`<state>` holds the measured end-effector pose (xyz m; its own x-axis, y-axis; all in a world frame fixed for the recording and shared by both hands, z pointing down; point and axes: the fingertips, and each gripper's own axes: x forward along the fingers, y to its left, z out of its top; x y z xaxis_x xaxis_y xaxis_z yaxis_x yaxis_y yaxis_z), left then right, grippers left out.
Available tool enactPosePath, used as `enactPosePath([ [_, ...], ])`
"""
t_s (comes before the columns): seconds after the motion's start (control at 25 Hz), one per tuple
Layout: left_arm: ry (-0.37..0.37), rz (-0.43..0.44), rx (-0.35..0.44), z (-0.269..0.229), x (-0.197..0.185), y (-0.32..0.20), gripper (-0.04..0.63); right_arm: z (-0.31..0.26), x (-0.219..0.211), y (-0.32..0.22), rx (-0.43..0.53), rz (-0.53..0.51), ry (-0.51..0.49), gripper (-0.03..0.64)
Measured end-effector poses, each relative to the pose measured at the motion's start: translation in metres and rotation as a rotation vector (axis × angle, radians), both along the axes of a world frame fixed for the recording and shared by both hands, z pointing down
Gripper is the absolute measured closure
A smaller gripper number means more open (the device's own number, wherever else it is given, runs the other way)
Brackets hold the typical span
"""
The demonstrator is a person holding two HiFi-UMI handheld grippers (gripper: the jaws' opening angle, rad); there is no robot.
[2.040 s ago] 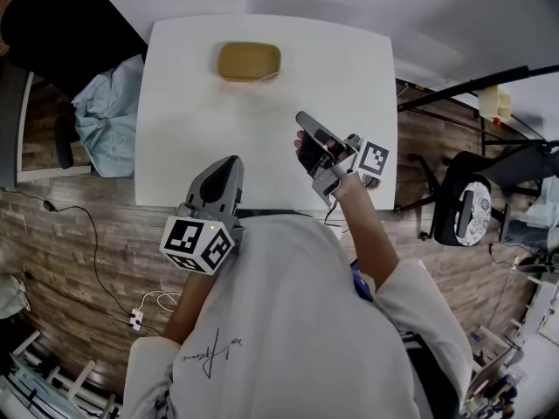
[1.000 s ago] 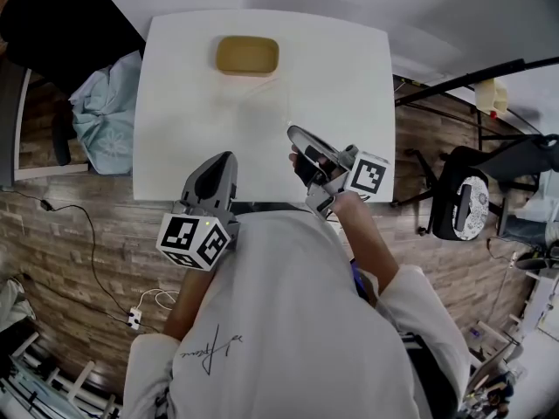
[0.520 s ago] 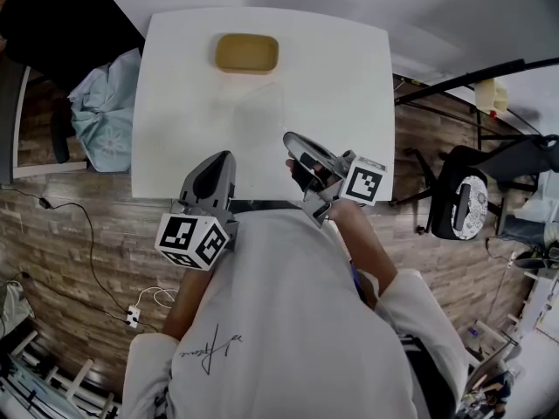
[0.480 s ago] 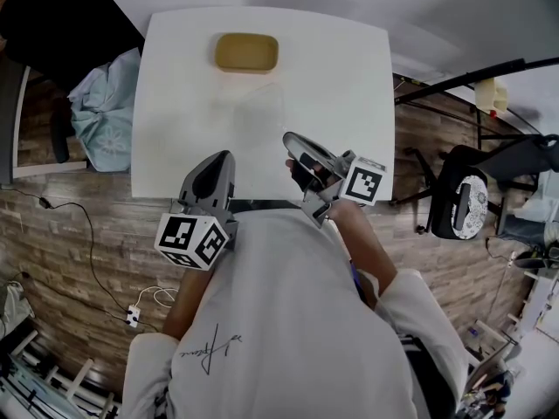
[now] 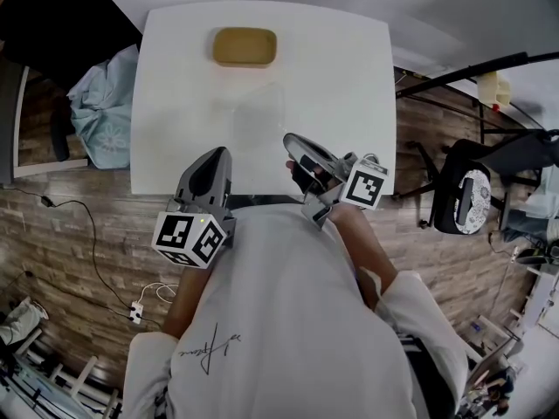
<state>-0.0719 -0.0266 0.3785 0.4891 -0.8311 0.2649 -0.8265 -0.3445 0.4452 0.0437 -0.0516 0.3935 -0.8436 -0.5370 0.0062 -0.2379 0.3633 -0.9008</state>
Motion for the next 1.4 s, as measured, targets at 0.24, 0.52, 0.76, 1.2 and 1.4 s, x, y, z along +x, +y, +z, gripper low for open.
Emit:
enactPosePath([
  [0.24, -0.003, 0.005, -0.014, 0.004, -0.001, 0.003, 0.589, -0.002, -0.001, 0.005, 0.015, 0.000, 0.017, 0.606],
  [0.52, -0.010, 0.019, -0.012, 0.003, 0.000, 0.003, 0.589, -0.005, -0.001, 0.008, 0.024, 0.001, 0.029, 0.606],
  [0.76, -0.010, 0.031, -0.011, 0.004, 0.000, 0.003, 0.589, -0.006, -0.002, 0.009, 0.036, -0.021, 0.044, 0.606],
  [1.2, 0.007, 0.037, -0.020, 0.004, -0.004, 0.008, 0.589, -0.014, -0.005, 0.015, 0.057, -0.065, 0.078, 0.606],
  [1.4, 0.010, 0.055, -0.013, 0.003, -0.004, 0.007, 0.589, -0.017, -0.008, 0.014, 0.056, -0.072, 0.075, 0.606],
])
